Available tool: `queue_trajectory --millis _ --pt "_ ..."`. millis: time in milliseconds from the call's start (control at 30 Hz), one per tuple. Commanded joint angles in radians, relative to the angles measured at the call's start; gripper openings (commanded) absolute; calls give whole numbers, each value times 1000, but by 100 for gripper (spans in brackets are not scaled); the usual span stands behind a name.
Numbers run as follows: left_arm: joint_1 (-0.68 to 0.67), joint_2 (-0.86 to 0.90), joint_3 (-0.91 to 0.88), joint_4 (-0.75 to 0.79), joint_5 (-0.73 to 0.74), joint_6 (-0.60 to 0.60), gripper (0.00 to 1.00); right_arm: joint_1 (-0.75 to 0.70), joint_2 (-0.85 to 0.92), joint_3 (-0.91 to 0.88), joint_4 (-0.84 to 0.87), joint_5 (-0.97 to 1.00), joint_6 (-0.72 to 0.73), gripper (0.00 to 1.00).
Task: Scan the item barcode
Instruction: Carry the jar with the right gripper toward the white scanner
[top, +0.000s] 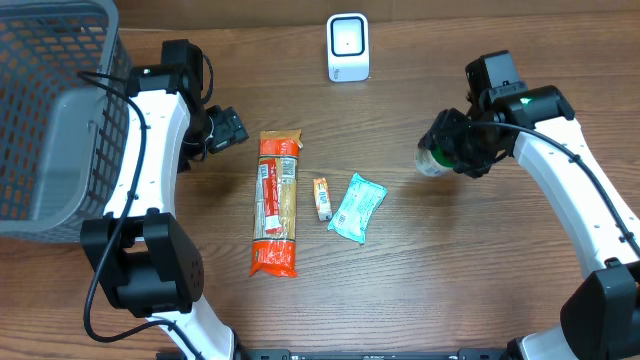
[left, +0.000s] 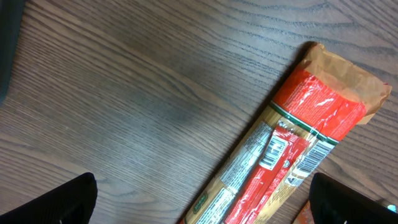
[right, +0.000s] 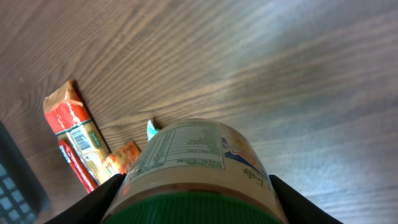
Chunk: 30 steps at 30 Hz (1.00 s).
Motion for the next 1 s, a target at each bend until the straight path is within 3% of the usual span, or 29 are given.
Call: queue_trajectory --millis 0,533,667,833,967 --pt "-10 -19 -3 0 -2 7 100 19 -20 114 3 13 -164 4" --pt "-10 -19 -3 1 -2 7 100 73 49 852 -429 50 -237 4" --pt "-10 -19 -3 0 -2 7 100 73 55 874 -457 98 -322 4" --pt "-10 -19 -3 1 -2 7 100 97 74 841 -349 188 -505 4" --pt "-10 -19 -3 0 -2 7 100 134 103 787 -271 188 -529 4"
